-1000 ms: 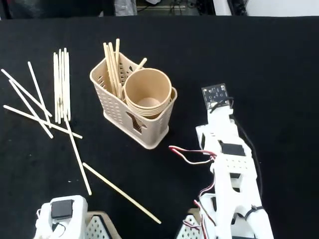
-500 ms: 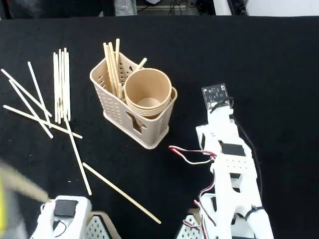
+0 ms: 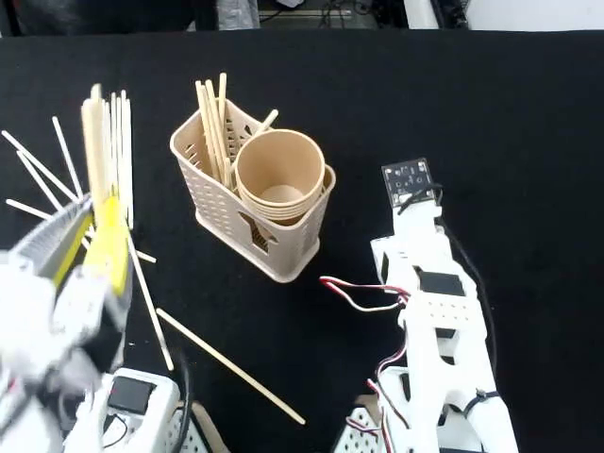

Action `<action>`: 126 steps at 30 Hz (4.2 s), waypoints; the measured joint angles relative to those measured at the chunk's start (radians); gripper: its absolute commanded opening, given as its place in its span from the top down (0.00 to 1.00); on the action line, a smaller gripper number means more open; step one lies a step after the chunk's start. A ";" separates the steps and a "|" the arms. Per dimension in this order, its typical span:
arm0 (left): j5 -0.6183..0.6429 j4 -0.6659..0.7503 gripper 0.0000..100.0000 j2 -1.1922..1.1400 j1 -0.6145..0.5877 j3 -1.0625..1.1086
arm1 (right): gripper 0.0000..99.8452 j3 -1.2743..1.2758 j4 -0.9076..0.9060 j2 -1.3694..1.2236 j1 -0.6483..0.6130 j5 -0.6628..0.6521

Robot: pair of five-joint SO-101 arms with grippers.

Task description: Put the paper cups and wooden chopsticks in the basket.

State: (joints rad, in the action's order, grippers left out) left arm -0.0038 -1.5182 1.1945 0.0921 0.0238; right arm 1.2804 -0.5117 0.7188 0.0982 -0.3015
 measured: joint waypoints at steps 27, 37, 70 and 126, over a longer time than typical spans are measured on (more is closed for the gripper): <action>-0.003 1.548 0.97 -0.028 -0.011 0.781 | 0.99 0.000 0.000 0.000 0.000 0.000; 0.100 1.548 0.97 -0.400 -0.009 0.655 | 0.99 0.000 0.000 0.000 0.000 0.000; 0.672 0.275 0.74 -0.454 -0.374 0.267 | 0.99 0.000 0.000 0.000 0.000 0.000; 0.399 -0.028 0.97 -1.166 -0.353 0.164 | 0.99 0.000 0.000 0.000 0.000 -0.049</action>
State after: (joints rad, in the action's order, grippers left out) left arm 0.3951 -1.5459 0.0284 -0.2608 0.1880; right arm 1.2804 -0.5117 0.7188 0.0982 -0.3506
